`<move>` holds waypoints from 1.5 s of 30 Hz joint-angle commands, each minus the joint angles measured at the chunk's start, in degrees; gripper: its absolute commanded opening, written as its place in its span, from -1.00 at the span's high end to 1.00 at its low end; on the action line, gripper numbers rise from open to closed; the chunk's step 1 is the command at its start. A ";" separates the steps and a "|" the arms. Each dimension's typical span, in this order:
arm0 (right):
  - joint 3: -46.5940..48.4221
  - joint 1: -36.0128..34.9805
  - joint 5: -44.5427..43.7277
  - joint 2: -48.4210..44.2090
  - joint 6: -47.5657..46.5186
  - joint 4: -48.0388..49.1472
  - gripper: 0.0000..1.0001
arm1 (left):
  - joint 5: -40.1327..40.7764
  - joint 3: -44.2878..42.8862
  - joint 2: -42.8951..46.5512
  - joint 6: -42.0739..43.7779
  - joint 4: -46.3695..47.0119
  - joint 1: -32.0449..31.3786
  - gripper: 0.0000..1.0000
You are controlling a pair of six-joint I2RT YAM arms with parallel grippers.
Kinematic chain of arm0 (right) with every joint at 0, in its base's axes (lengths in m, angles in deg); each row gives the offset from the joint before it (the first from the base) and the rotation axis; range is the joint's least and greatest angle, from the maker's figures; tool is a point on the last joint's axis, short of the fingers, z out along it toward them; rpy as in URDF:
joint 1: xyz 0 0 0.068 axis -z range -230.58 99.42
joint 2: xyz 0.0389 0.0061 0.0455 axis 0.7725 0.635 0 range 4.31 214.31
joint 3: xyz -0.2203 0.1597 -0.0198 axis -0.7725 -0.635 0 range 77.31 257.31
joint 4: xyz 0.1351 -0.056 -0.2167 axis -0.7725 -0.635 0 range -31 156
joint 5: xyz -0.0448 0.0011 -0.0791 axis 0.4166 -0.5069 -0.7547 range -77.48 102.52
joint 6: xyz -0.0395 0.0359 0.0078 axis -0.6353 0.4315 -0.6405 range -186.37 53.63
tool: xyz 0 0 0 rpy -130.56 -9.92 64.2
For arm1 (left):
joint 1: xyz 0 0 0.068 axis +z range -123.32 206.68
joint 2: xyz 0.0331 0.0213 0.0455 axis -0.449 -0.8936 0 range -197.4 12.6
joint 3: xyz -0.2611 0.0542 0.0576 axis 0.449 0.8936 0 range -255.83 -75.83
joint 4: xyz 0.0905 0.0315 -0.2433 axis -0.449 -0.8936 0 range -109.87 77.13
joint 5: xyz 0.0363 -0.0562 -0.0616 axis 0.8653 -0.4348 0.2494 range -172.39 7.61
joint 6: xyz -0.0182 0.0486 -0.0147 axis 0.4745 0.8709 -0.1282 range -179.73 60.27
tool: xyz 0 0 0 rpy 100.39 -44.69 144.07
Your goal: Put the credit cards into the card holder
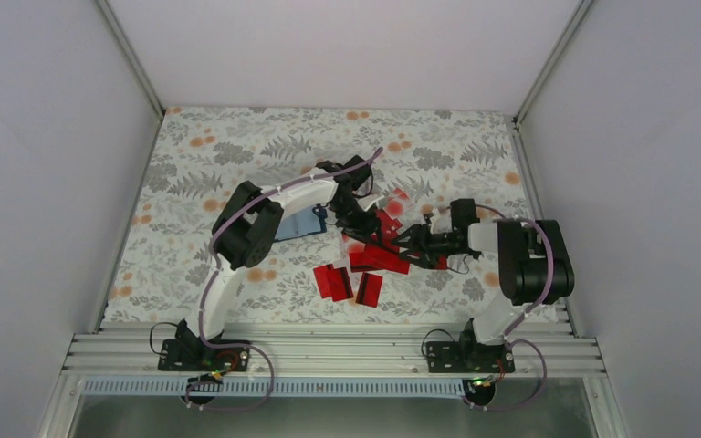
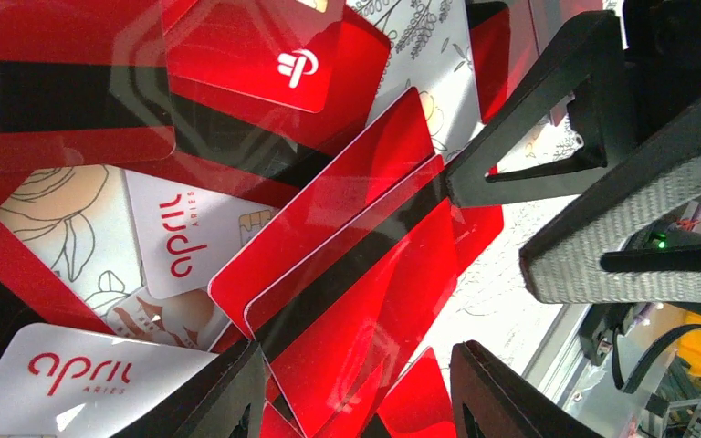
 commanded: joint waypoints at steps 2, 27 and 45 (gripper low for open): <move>0.16 -1.52 -7.64 2.75 -0.98 1.85 -0.16 | -4.28 -3.69 1.54 -1.62 -0.61 -2.27 -0.04; 4.84 -2.78 -5.00 9.11 -0.81 2.69 -0.13 | -10.94 0.56 1.32 -6.04 10.20 -0.75 0.12; 8.04 -2.79 -6.56 10.26 -5.46 -3.03 -0.08 | -0.16 0.53 0.80 -4.87 9.29 -0.50 0.80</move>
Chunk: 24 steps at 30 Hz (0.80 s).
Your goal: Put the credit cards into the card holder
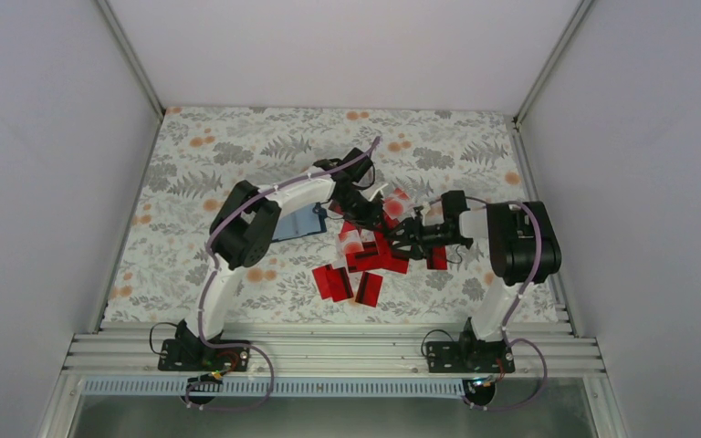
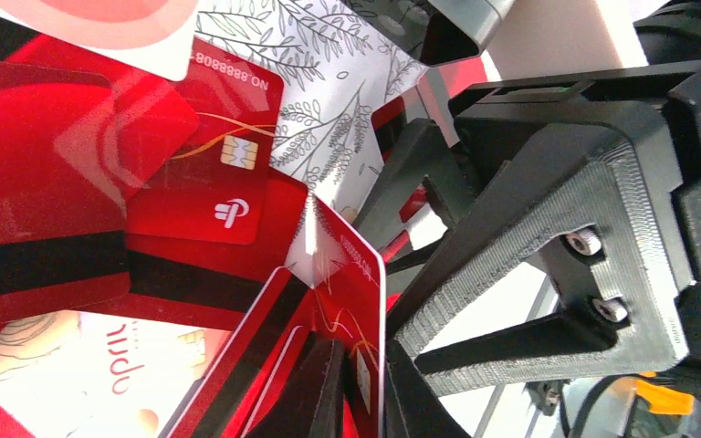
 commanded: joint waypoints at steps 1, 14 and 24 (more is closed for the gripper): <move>1.31 -0.80 -12.04 0.74 -4.28 -3.65 -0.09 | 4.57 0.43 0.53 0.84 -0.66 -1.12 0.81; 7.26 0.77 -16.77 -8.57 -10.00 -15.71 -0.10 | 4.72 7.06 7.27 0.15 5.35 3.00 0.94; 11.35 2.55 -16.57 -14.18 -14.30 -17.67 -0.15 | 5.69 9.27 11.85 3.18 4.73 4.75 0.95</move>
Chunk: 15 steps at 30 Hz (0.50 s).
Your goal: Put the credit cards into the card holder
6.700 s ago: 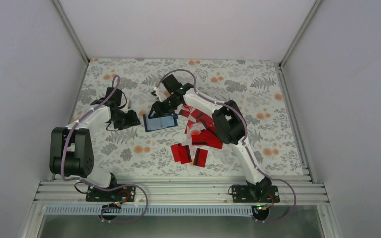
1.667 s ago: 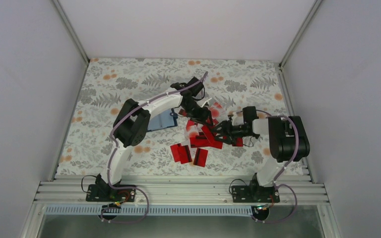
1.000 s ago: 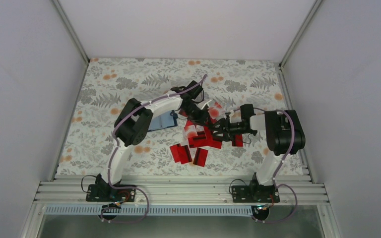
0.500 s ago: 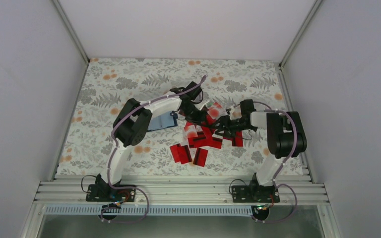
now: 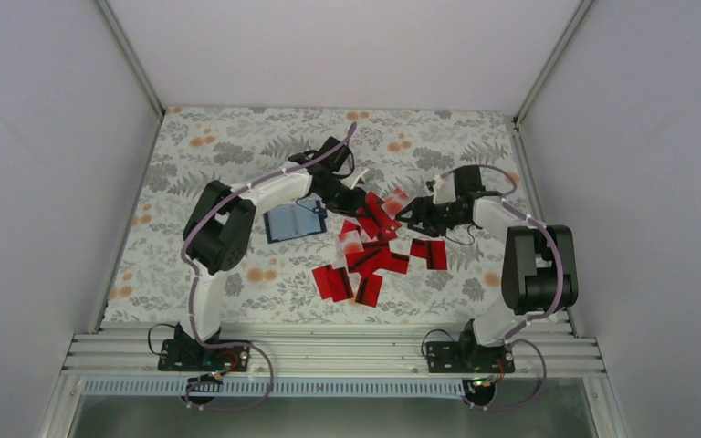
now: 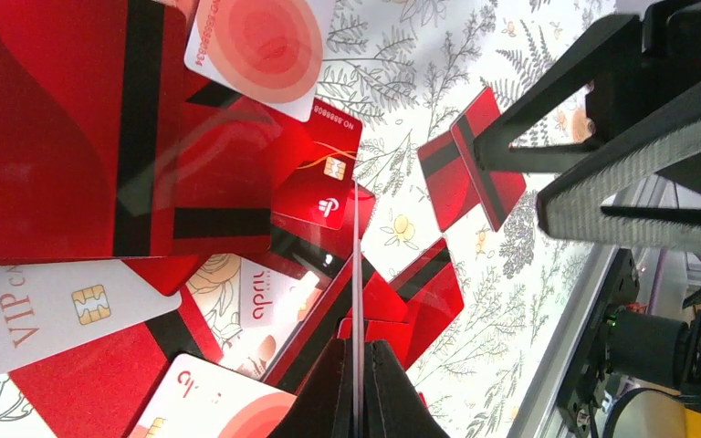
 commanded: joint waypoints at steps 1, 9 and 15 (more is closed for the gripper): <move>2.47 1.39 -0.21 -2.45 -3.61 -0.62 -0.16 | 0.92 0.78 3.36 2.80 -0.41 -0.03 0.95; -1.24 1.98 6.50 -5.28 0.81 11.74 -0.26 | -4.55 8.29 10.39 5.87 2.67 0.05 0.95; -2.81 1.34 13.03 -4.62 1.14 18.35 -0.27 | -14.11 15.55 14.96 6.52 8.59 1.16 0.95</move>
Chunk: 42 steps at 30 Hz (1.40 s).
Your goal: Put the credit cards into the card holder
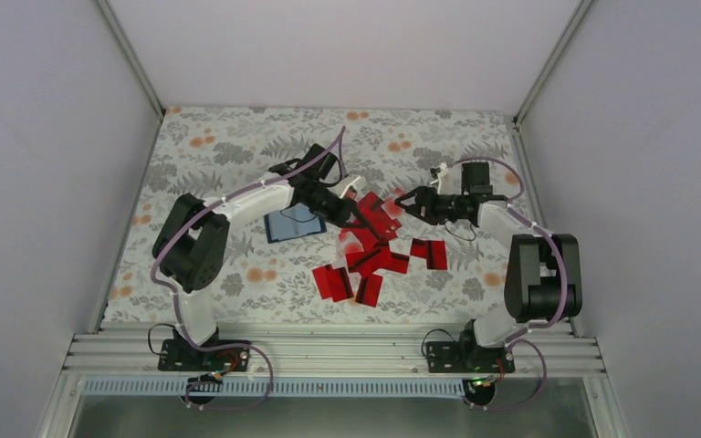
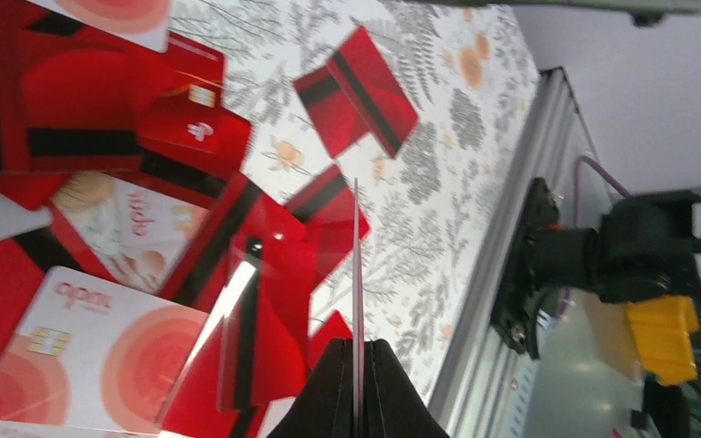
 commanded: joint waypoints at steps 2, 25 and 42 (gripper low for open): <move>-1.21 -1.04 7.70 -0.57 0.34 9.02 -0.27 | -11.14 4.52 3.51 2.82 5.55 1.50 0.95; 8.60 -13.77 25.11 3.59 -17.74 -4.84 -0.03 | -30.91 0.40 3.66 27.28 -17.47 8.32 0.95; 9.07 -16.68 27.69 4.42 -19.49 -7.86 0.85 | -31.45 -0.48 2.71 27.71 -17.47 9.14 0.95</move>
